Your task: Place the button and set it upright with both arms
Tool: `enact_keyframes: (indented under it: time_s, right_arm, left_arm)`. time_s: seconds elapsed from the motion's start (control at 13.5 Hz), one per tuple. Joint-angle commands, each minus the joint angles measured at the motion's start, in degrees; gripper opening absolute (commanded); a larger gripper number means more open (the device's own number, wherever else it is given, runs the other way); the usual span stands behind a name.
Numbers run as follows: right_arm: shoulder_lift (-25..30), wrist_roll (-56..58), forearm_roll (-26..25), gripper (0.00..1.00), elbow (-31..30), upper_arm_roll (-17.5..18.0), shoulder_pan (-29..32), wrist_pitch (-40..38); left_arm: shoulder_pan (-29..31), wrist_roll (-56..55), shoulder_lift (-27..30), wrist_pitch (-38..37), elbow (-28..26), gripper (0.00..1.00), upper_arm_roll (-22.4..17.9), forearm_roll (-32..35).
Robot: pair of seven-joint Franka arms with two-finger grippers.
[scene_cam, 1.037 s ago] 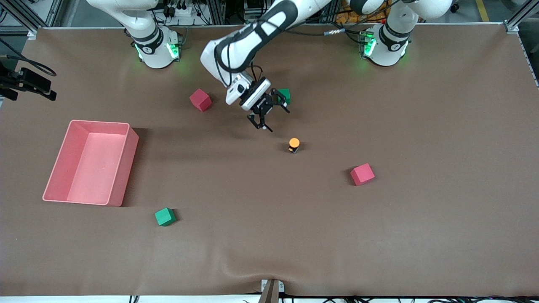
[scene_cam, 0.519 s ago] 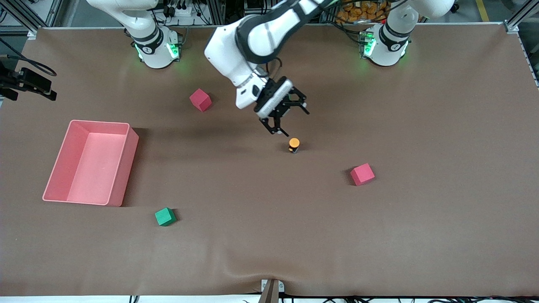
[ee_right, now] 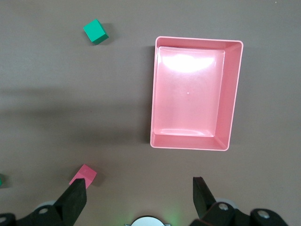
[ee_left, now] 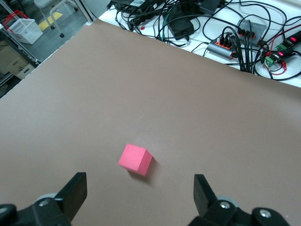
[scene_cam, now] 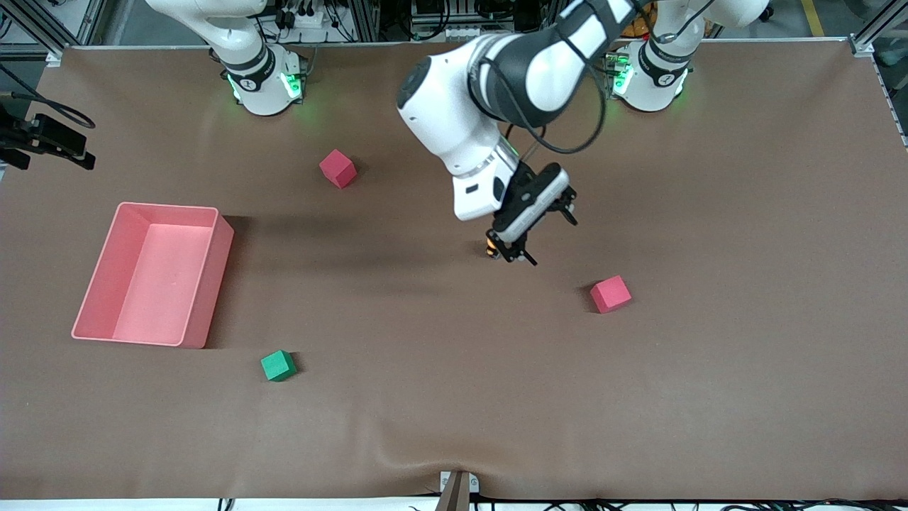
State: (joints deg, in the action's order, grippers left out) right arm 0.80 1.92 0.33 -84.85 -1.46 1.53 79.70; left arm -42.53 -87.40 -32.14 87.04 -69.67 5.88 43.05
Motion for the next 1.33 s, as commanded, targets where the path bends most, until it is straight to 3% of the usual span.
enact_keyframes:
  time_s: [0.0,0.22,0.52,0.74,1.04,1.26]
  right_arm:
    - [-0.36,0.37,0.55,1.0,1.0,-0.03,0.05,-0.42]
    - [-0.36,0.37,0.55,1.0,1.0,-0.03,0.05,-0.42]
    - [-0.36,0.46,0.46,1.0,1.0,-0.03,0.32,-0.51]
    - [-0.36,0.46,0.55,1.0,1.0,-0.03,-0.03,-0.33]
    - [-0.36,0.46,0.46,1.0,0.92,-0.03,0.05,-0.68]
    - [-0.36,0.54,0.46,1.0,1.0,-0.03,0.14,-0.42]
  left_arm:
    - [2.8,5.12,2.25,1.11,-1.26,1.0,0.19,-1.12]
    - [9.72,9.6,3.22,6.54,-1.26,1.0,3.42,-1.82]
    - [29.48,20.57,4.18,10.33,-1.26,1.0,18.7,-2.0]
    - [32.6,27.36,5.07,10.52,-1.26,1.0,19.17,-2.61]
    - [38.74,34.9,7.43,10.87,-1.35,1.0,19.17,-13.32]
    - [39.9,36.77,9.81,10.78,-1.35,1.0,18.99,-19.11]
